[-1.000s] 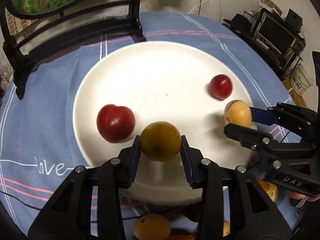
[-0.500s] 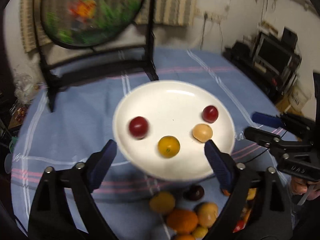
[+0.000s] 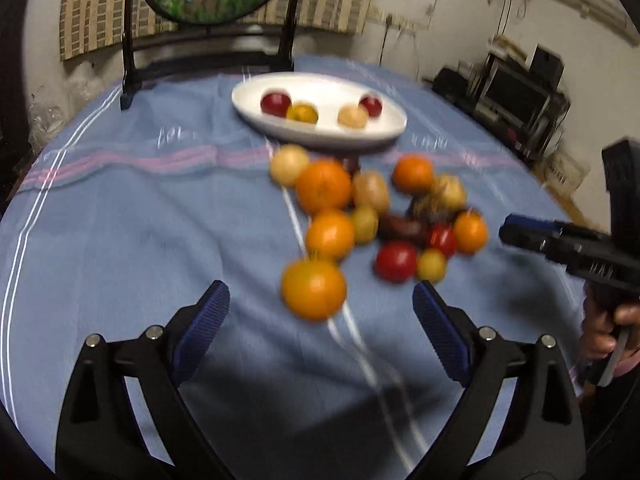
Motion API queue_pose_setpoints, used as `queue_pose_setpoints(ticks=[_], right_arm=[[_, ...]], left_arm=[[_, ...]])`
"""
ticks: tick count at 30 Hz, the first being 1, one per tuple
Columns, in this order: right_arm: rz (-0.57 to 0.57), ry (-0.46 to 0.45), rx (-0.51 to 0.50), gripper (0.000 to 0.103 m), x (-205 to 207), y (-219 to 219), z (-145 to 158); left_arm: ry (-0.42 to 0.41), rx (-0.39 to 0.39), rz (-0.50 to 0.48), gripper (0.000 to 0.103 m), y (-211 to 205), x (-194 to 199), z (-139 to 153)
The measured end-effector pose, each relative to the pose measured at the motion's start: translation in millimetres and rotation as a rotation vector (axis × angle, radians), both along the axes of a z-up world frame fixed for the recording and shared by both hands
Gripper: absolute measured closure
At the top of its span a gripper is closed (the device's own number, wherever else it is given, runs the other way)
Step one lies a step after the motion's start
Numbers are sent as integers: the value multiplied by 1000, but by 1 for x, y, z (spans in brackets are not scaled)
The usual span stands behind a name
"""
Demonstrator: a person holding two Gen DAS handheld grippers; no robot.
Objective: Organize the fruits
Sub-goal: 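Grasp a large orange with the right tool while the left tool grasps another orange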
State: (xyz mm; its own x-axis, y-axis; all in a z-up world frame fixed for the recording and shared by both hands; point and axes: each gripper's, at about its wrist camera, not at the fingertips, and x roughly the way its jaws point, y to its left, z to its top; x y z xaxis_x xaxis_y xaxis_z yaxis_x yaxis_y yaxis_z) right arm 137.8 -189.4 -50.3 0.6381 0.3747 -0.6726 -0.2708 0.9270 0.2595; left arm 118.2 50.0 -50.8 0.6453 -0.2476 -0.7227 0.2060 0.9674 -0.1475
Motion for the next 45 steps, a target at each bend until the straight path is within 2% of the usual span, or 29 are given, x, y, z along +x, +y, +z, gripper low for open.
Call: queue_pose_setpoints(ticks=[4,9,19,23,28,32,37,41,45], right_arm=[[-39,30,-8,57,6,5,-13],[-62,80,1,57,22,9,-23],[-77,77,-4,58,29,11,-25],[-73,78,12,63,27,9,-25],[-77,57,10,63,15,7,-20],[-74,32,48,63,-1,-2,-17],[-83,23,128,63,-10,-17,-19],[-86,30,153,63,-10,-19,-19],[-77,34,156,63,-10,-18,-19]], left_arm=[[-16,8,-20,8,-4,-3,-1],[2,5,-13,8,-1,-2,-2],[5,-11,-16,8,1,-2,-3],[9,-12,-10,8,1,0,-3],[15,-16,-2,8,2,1,-4],[17,-39,-3,10,5,4,-5],[12,-11,-24,33,1,14,-4],[34,2,-43,35,-4,18,-8],[68,-3,-35,43,-2,23,-12]])
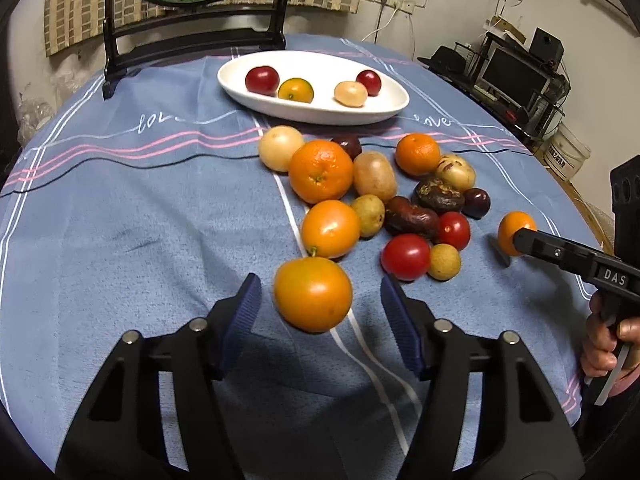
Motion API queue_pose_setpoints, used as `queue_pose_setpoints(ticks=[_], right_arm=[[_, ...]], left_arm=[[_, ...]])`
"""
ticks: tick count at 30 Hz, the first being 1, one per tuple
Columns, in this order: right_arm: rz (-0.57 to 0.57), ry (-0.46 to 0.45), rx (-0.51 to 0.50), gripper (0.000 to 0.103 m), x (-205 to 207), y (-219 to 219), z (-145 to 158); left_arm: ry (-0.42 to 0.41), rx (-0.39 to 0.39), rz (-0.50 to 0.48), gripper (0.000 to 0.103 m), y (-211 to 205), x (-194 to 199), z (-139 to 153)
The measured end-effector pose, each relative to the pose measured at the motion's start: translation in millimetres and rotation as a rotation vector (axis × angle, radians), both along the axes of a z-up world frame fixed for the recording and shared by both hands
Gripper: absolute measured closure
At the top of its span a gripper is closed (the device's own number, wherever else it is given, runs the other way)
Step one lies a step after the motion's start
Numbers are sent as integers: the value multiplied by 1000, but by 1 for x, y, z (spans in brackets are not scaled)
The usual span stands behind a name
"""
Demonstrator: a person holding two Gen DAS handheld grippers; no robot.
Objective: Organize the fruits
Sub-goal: 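Grasp a large orange with the right tool while the left tool grasps another orange, then carry both oranges over the white plate and open both tools to release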
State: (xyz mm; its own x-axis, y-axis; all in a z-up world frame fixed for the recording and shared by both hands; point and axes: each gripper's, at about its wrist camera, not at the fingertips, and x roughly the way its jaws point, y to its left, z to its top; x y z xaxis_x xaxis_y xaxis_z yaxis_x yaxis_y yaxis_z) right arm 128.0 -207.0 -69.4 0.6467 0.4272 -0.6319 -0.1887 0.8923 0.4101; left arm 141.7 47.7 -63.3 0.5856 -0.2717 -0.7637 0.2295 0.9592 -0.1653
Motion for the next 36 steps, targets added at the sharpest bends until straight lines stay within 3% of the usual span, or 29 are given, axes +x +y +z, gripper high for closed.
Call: queue_pose_setpoints(ticks=[6,18,22,29,32,36], right_arm=[[-1,14,19,63,2,-3,-2],[1,33,4,63,2,-2,-3],[12,-3,-25,63,-2,4,4],[72,-112,-19,63,10,12,49],[74,-172,-32,63,29,17,72],[64,-231,-73,63,77,24,91]], left_arm=[[33,24,-2,55,-4,5,-7],[38,25,14,62,-2,6,-7],[0,41,28,62,-2,1,0],[-80,-17,-32,62,-6,10,49],[-112,-28,-61,62,-14,34,78],[-135,-41,-59,62,-27,94,102]])
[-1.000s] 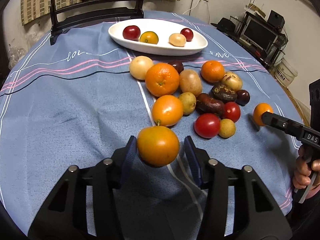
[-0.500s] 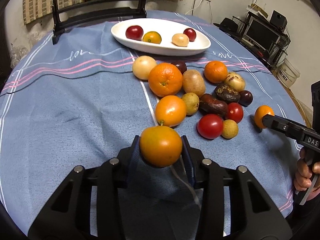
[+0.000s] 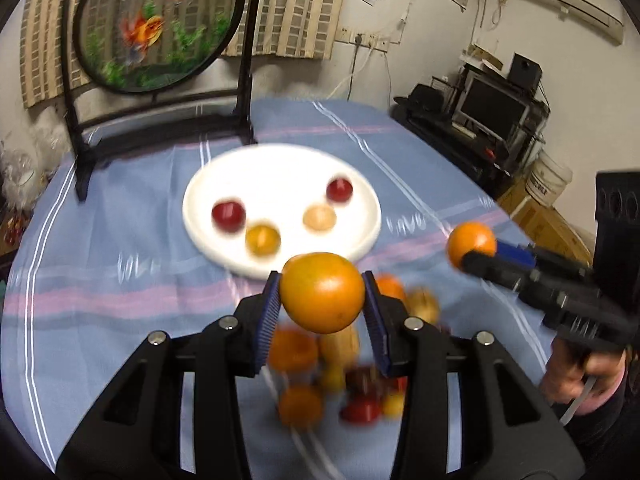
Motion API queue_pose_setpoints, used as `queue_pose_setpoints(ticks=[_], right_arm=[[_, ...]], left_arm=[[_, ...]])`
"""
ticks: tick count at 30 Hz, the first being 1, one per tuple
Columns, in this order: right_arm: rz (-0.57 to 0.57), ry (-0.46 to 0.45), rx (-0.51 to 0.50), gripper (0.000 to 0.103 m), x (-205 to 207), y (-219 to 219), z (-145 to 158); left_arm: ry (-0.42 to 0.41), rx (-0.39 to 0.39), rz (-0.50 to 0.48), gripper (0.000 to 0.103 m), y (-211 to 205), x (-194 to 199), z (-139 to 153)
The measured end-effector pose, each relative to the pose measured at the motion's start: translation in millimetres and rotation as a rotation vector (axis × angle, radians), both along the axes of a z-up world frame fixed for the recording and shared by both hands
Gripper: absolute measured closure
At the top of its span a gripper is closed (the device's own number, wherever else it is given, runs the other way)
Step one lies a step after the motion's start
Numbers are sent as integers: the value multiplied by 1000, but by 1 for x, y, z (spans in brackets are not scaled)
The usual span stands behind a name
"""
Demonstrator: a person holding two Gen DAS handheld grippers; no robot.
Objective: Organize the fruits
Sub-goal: 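Carry both oranges over the white plate and open both tools to release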
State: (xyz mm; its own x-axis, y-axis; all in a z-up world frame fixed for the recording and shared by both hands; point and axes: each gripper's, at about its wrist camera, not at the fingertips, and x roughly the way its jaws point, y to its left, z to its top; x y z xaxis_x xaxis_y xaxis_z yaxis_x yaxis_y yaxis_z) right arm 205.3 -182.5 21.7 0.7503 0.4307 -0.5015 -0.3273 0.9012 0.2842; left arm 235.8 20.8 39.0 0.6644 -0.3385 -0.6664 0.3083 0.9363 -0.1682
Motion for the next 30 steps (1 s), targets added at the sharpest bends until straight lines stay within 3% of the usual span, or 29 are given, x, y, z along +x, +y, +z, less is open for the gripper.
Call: queue_pose_setpoints(ticks=[6,10,15,19,20,21,25,30], right_arm=[[20,51,-107,63,80,20,-19],[61,114,-144,63,109,30,-38],[78,125,-171,63,120,36,-45],[86,149,-173,63,124,38,-50],[88,154,-175,63,124,38,-51],[90,159,-179,61,125,39,-51],[87,116,-152,59,113,34,-35],[68,17,-120,59,74,14,-6]], left_arm=[[96,34,43,62,-17,101,-21],[157,60,73,62,-18,134,-43],[207,90,91,62,-20,153,-67],[219,97,94,59,-21,155,-75],[219,98,100,51,-22,155,-74],[200,92,116,34,-19,151,-69],[125,92,141,23,-11,128,-43],[27,78,190,12,11,67,-8]])
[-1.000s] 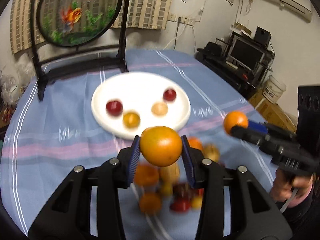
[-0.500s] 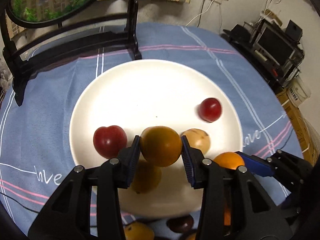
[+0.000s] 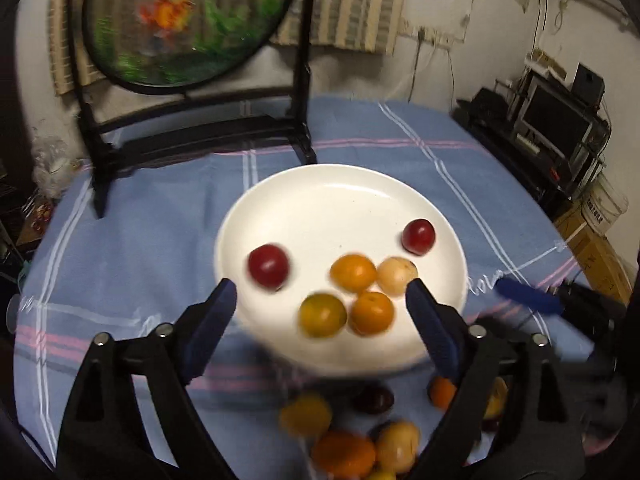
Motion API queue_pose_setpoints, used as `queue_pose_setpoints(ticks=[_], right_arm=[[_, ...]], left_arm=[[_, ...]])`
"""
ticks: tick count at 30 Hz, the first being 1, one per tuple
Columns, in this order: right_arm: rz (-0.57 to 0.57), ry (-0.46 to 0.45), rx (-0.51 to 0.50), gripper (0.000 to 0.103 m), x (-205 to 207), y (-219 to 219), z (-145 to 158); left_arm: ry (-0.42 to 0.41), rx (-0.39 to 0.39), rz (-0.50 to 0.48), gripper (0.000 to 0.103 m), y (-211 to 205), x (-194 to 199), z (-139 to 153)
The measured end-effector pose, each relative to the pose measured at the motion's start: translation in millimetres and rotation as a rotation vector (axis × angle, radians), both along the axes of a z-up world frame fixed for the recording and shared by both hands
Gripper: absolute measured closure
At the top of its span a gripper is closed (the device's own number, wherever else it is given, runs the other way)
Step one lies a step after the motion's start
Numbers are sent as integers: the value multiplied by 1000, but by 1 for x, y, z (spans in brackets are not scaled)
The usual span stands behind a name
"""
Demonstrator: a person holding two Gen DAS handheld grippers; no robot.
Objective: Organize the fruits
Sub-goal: 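Carry both oranges over the white plate and open both tools to release, then grasp a dark red plum with the right tool while the left tool grasps an orange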
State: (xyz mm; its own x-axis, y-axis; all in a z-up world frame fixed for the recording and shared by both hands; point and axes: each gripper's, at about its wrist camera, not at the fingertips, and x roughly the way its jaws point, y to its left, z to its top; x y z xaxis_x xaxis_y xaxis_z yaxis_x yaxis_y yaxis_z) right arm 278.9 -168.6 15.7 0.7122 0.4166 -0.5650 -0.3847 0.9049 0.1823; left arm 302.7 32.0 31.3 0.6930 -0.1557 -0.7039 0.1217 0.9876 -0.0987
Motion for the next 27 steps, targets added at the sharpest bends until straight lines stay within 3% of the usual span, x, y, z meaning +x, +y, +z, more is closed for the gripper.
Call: queue_pose_setpoints(ticks=[5,8,11,15,18,27], right_arm=[[-23,-37,26,57,-39,-24,-5],[-38,-10,60,57,-60,-42,-23],[-50,45,53,57,-73,-50,-39],[-10,74,42,57,-89,-51,-48],[-9,94,14,57,-95,-49,-53],[9,164,-76,57,-98,-37,-75]], left_arm=[[-91,-24,49,3,12,-85,0],[-155,30,72,2,9,-131,-20],[-150,57,49,2,5,-159,-47],[-82,15,24,2,8,-163,-65],[-75,-11,39,2,10,-160,-66],[-86,26,57,2,6,-160,-67]])
